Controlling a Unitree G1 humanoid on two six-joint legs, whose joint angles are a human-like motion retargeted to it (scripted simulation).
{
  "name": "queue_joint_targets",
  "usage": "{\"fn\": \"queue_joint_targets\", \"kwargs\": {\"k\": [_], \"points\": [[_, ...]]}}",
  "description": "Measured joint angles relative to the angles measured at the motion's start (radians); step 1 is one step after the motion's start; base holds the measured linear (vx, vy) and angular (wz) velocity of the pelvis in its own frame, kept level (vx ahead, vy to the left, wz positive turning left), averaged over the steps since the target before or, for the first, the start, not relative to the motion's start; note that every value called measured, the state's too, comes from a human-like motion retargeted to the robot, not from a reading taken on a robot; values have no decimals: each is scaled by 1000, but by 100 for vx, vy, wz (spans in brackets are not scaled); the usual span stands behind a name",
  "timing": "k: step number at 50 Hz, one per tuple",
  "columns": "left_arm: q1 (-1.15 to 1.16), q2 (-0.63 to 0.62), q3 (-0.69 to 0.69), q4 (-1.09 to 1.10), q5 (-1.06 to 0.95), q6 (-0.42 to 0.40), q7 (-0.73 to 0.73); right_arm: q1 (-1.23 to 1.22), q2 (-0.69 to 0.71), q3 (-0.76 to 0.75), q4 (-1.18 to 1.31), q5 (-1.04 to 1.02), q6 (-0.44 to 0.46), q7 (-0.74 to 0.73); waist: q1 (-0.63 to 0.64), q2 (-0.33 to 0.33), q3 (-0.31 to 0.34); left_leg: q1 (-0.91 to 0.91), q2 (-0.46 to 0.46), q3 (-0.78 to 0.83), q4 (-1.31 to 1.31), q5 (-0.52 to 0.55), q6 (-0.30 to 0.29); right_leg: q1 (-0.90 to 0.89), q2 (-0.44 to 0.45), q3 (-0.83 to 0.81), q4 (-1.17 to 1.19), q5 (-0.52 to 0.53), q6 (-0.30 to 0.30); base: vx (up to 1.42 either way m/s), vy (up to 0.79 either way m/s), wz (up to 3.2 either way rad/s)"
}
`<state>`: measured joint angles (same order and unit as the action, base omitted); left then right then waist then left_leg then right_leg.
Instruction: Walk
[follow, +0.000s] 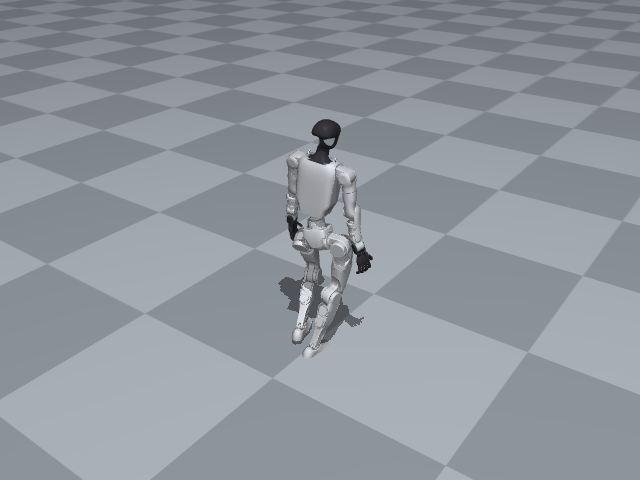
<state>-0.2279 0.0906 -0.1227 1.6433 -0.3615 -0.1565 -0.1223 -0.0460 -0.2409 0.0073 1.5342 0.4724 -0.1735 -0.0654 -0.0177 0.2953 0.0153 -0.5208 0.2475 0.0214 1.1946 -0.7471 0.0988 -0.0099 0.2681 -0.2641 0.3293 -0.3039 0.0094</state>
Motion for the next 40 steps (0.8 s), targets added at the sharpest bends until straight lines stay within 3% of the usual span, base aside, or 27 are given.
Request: {"fn": "queue_joint_targets", "kwargs": {"k": [3,5,7,8,11,18,27,30,32,40], "points": [[15,-12,-3,25,1,3,-26,-4,1,32,-10,-2,1,24,-14,-55,-9,24,-128,0,-201,71,-28,-47,-90,8,184,-53,17,35,8,13],[33,-20,-10,34,5,6,-32,-2,7,43,-17,-2,0,33,-26,-62,-6,33,-161,-12,-206,99,-39,-79,-115,13,325,-71,10,27,8,11],[42,-28,-8,43,13,10,-40,-11,-4,46,-20,2,3,48,-58,-131,-18,86,-261,30,-275,126,-9,-168,-229,44,549,-116,23,30,8,28],[53,-31,-13,46,18,11,-39,-10,0,44,-20,3,3,50,-73,-142,-15,92,-277,32,-256,123,-4,-197,-244,60,612,-123,26,30,7,32],[68,-29,-2,55,32,14,-45,-34,-1,38,-9,14,4,64,-121,-203,-42,149,-365,57,-374,170,16,-309,-338,117,687,-176,27,35,5,21],[120,-25,13,57,29,21,-85,-19,10,28,8,41,5,104,-115,-147,-63,183,-299,37,-348,132,7,-343,-250,154,481,-133,22,30,-1,-28],[117,-7,33,57,-1,19,-111,-2,14,46,35,40,24,165,-61,-89,-66,242,-183,34,-317,95,-23,-146,-146,123,217,-76,28,19,-4,-25],[122,-7,31,57,-8,13,-110,13,17,58,29,33,24,173,-57,-74,-52,229,-143,44,-265,76,-25,-142,-130,112,256,-86,32,7,-1,-9],[111,0,29,57,-7,11,-111,9,10,66,26,25,28,184,-51,-71,-70,243,-142,47,-321,88,-22,-77,-115,119,109,-35,35,14,1,-8],[126,0,2,53,37,-4,-117,35,14,114,6,-29,27,207,-46,-53,-45,269,-105,40,-292,86,-29,-43,-90,104,116,-10,33,3,1,-3]]}}
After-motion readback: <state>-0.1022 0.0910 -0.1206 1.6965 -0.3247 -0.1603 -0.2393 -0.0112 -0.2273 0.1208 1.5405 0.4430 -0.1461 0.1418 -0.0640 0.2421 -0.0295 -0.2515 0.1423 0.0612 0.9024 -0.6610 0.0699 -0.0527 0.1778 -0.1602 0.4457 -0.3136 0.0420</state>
